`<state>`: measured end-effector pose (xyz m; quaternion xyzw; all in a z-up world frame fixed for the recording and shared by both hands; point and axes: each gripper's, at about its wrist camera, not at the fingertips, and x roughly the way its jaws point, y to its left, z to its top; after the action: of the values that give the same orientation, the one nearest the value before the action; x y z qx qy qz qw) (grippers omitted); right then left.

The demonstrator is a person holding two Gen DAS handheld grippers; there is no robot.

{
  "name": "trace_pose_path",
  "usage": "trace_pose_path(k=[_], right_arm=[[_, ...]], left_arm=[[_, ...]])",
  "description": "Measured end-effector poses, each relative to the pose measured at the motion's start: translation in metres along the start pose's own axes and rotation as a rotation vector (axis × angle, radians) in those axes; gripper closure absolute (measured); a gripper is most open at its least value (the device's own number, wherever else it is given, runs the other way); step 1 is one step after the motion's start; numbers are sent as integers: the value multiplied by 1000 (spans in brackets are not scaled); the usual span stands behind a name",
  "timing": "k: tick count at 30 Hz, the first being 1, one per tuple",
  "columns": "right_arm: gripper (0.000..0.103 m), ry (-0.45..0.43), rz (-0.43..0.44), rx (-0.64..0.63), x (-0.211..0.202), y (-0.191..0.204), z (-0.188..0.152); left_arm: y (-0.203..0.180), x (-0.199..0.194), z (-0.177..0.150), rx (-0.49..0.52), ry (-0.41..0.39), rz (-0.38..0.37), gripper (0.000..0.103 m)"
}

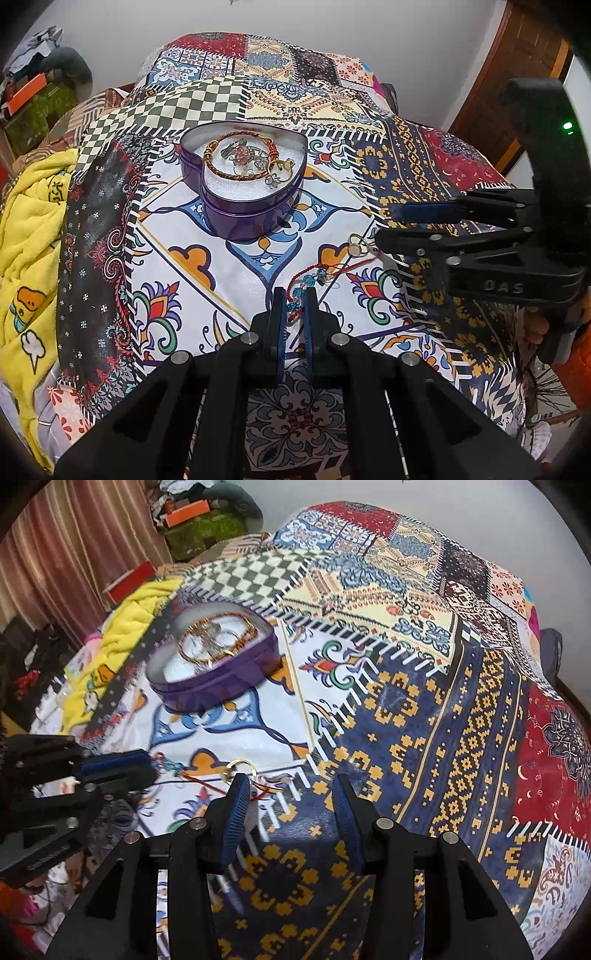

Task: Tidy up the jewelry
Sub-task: 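Grasp the red beaded strand with the left tool while the right tool grasps the gold ring, then lift and carry the strand and ring over the purple tin with both tools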

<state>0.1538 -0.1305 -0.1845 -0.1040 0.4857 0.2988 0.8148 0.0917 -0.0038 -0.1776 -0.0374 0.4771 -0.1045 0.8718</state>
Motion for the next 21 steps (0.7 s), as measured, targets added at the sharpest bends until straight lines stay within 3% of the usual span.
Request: trace_pose_path(k=[5, 11, 13, 15, 21], right_arm=[[60, -19, 41, -23, -2, 13, 3], [60, 5, 27, -49, 20, 22, 0], [66, -4, 22, -48, 19, 22, -1], [84, -3, 31, -34, 18, 19, -1], [85, -7, 11, -11, 14, 12, -2]], left_arm=[[1, -2, 1, 9, 7, 10, 96], [1, 0, -1, 9, 6, 6, 95], [2, 1, -2, 0, 1, 0, 95], [2, 1, -3, -7, -5, -5, 95], [2, 0, -2, -20, -10, -10, 96]])
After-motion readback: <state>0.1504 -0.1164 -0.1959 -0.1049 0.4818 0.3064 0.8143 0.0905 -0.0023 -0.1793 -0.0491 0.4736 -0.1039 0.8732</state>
